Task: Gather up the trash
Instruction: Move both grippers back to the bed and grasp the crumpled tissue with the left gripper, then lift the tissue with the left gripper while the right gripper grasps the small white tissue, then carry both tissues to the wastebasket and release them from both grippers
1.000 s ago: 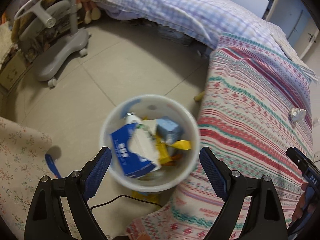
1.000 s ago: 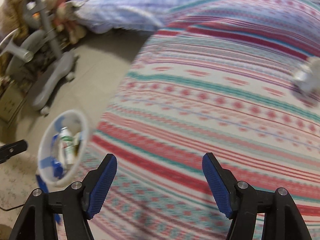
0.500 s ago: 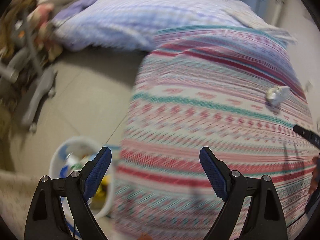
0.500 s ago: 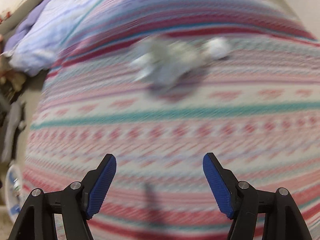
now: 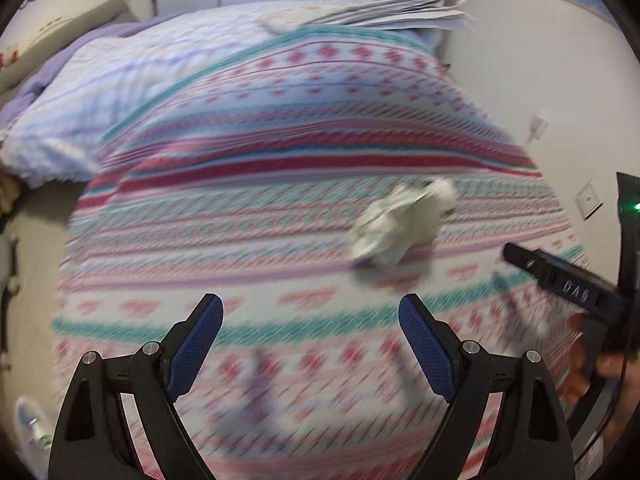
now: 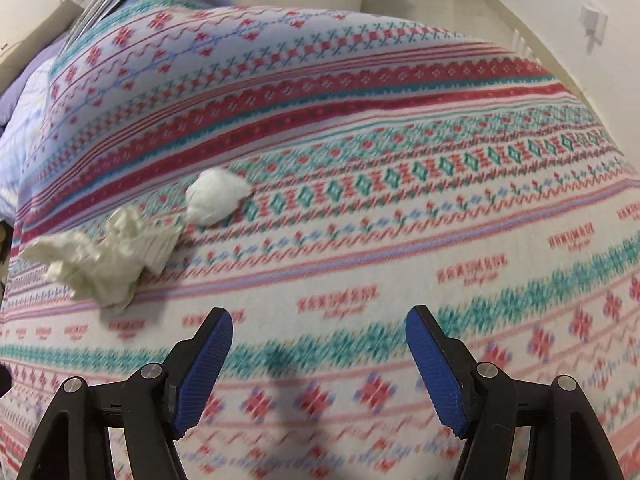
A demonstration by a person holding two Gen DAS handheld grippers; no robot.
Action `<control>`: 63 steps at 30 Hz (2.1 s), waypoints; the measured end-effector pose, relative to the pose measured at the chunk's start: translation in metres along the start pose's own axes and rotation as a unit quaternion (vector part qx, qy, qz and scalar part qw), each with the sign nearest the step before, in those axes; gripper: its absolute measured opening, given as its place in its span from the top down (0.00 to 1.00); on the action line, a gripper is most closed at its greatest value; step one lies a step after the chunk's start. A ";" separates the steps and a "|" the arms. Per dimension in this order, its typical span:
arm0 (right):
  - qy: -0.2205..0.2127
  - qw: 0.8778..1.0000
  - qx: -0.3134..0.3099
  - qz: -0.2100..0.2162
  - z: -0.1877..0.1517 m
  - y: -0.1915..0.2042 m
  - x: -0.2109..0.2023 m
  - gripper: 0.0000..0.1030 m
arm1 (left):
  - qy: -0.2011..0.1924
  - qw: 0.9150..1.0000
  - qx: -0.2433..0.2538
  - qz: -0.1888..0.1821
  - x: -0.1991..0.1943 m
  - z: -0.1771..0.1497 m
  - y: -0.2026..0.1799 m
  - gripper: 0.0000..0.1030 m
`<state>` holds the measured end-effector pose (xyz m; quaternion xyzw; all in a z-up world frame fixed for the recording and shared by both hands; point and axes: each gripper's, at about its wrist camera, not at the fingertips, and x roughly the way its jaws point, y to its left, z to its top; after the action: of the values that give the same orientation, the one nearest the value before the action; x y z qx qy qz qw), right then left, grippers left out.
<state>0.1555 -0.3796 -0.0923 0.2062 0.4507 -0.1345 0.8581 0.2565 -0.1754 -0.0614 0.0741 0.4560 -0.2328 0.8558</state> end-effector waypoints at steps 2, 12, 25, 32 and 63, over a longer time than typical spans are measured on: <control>-0.010 1.000 0.000 0.007 0.004 -0.004 0.004 0.26 | -0.017 0.999 -0.006 -0.031 0.010 0.005 -0.006 0.14; -0.047 0.997 -0.020 0.061 0.035 0.001 0.033 0.26 | -0.035 0.990 -0.072 -0.115 0.053 0.018 0.005 0.56; -0.041 0.993 -0.058 0.091 0.049 0.047 0.066 0.76 | -0.032 0.988 -0.080 -0.128 0.046 0.021 0.009 0.93; -0.039 0.993 -0.067 0.085 0.043 0.058 0.046 0.82 | -0.034 0.990 -0.077 -0.115 0.008 0.017 0.012 0.93; -0.024 0.993 -0.059 0.098 -0.076 0.079 -0.136 0.82 | -0.040 0.995 -0.084 -0.043 -0.202 -0.111 0.058 0.95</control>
<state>0.0583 -0.2679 0.0001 0.1952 0.4148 -0.0273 0.8883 0.1045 -0.0201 0.0352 -0.0269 0.4417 -0.2331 0.8660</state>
